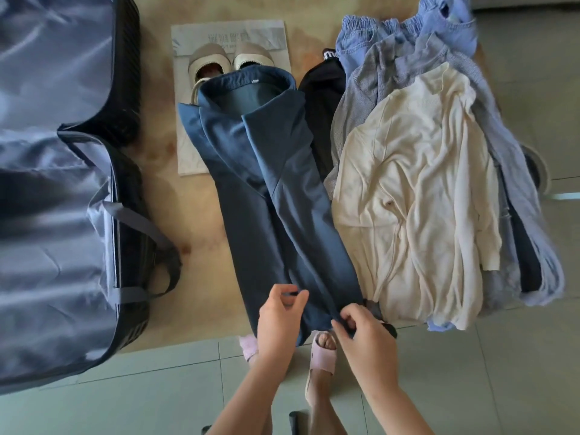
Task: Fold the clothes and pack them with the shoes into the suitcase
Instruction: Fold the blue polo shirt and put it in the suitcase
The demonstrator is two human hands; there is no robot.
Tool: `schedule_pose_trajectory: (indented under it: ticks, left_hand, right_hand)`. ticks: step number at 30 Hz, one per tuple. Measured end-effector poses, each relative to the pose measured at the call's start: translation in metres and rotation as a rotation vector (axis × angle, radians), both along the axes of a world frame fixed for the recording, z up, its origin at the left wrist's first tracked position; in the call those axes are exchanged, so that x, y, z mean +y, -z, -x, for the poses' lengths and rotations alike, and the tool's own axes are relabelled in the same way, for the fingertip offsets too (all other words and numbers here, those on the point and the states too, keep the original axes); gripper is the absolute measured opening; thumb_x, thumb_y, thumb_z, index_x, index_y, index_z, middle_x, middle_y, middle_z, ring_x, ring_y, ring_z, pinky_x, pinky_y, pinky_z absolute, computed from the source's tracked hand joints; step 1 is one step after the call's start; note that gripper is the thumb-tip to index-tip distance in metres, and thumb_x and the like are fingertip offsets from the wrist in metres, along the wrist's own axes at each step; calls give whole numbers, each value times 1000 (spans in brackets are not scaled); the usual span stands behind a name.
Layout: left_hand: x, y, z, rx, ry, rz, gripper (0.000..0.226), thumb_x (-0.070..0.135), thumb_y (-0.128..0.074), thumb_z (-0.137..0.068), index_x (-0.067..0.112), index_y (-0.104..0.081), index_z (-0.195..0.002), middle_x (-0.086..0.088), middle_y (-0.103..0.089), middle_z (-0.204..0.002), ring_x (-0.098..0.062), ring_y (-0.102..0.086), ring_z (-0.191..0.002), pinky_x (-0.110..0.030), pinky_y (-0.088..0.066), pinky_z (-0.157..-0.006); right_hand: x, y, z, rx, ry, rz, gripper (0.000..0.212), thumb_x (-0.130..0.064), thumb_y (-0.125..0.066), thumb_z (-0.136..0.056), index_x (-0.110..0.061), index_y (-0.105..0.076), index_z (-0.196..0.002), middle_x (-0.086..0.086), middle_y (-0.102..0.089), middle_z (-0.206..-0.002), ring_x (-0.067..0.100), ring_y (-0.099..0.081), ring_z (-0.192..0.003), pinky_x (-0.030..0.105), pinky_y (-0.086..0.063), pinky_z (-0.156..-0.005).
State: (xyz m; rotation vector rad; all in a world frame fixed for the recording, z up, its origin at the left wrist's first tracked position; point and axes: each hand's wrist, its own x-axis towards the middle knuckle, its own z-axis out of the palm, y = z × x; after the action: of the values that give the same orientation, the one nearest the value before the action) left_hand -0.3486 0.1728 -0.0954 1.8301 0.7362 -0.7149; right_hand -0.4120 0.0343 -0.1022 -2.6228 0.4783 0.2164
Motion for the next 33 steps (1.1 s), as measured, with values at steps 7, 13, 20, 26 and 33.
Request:
schedule_pose_trajectory:
  ticks: [7, 13, 20, 26, 33]
  left_hand:
    - [-10, 3, 28, 55, -10, 7, 26, 35, -71, -81, 29, -58, -103, 12, -70, -86, 2, -62, -81, -10, -43, -66]
    - [-11, 18, 47, 13, -57, -108, 16, 19, -65, -88, 17, -62, -103, 15, -62, -80, -4, -60, -79, -13, -45, -67]
    - [-9, 24, 60, -153, -79, -273, 15, 15, -67, -84, 19, -57, -94, 7, -59, -89, -7, -58, -76, -24, -46, -63]
    - [-11, 26, 54, -167, -53, -351, 15, 28, -68, -83, 23, -61, -95, 12, -61, -91, -7, -58, -81, -27, -47, -66]
    - [-13, 30, 47, -114, -26, -379, 4, 28, -60, -89, 24, -60, -89, 8, -62, -87, -10, -59, -76, -35, -50, -67]
  right_hand:
    - [41, 11, 34, -27, -10, -80, 42, -12, -79, -70, -30, -49, -92, -10, -58, -81, 8, -58, -60, 18, -38, -46]
    - [32, 30, 44, 118, -26, -116, 15, -19, -74, -75, -23, -68, -88, -11, -62, -84, 14, -64, -72, 18, -40, -55]
    - [7, 20, 17, -2, 103, -158, 15, -11, -73, -80, -22, -67, -90, -10, -61, -83, 11, -59, -66, 27, -45, -53]
    - [24, 23, -4, -152, -191, -104, 26, -11, -77, -74, -18, -71, -98, -5, -63, -93, 18, -59, -82, 28, -50, -70]
    - [17, 39, 27, -88, -261, -141, 41, -4, -53, -79, -15, -68, -116, -1, -60, -120, 19, -61, -101, 29, -47, -91]
